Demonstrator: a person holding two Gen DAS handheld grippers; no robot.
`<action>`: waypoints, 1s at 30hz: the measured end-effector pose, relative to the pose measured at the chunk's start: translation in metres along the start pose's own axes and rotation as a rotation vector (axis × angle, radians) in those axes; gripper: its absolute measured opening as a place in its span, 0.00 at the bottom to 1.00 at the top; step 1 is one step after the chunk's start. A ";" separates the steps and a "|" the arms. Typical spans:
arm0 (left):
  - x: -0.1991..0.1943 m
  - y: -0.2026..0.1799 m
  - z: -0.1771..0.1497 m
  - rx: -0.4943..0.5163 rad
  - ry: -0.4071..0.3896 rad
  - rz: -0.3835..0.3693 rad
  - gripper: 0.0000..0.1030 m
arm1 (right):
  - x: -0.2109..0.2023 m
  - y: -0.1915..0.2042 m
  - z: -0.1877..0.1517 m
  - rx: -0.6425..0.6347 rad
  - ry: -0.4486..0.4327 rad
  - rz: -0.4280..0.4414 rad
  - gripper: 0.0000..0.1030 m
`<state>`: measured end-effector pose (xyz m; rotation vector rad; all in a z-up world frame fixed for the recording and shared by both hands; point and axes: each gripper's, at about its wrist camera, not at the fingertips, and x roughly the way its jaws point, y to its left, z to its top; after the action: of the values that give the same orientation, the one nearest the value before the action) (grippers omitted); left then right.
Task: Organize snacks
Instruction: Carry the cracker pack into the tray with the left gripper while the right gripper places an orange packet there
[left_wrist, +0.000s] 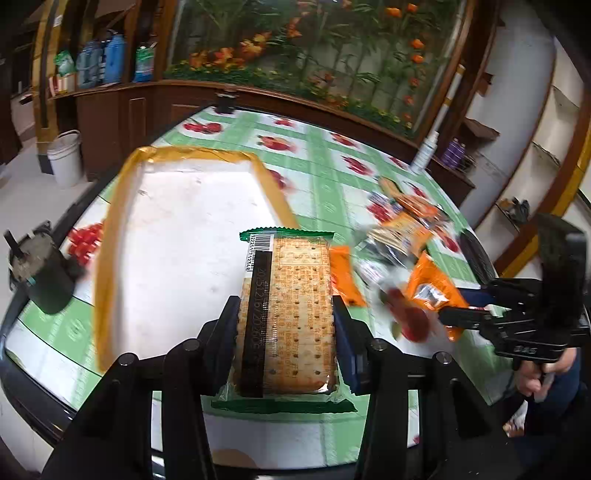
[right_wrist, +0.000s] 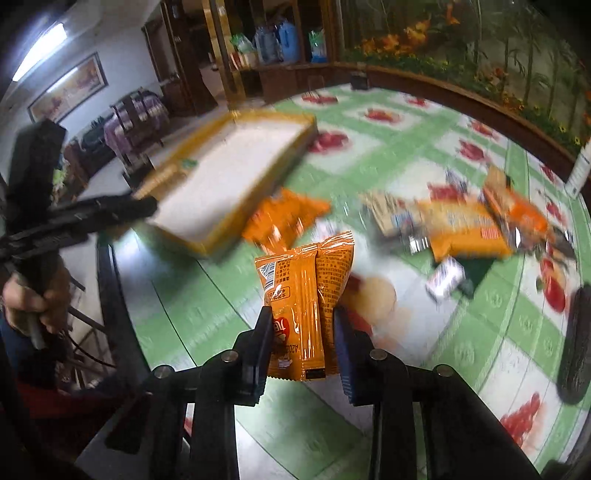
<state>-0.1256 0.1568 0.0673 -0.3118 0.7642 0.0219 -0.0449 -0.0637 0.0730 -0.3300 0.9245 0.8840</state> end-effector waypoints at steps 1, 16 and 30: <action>0.001 0.005 0.004 -0.008 -0.001 0.011 0.44 | 0.001 0.003 0.010 0.010 -0.010 0.020 0.31; 0.061 0.068 0.077 -0.066 0.072 0.239 0.44 | 0.097 0.036 0.156 0.145 -0.026 0.143 0.31; 0.093 0.076 0.080 -0.090 0.136 0.301 0.44 | 0.189 0.029 0.206 0.214 0.058 0.098 0.32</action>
<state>-0.0144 0.2434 0.0377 -0.2834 0.9414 0.3227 0.1017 0.1742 0.0441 -0.1276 1.0862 0.8600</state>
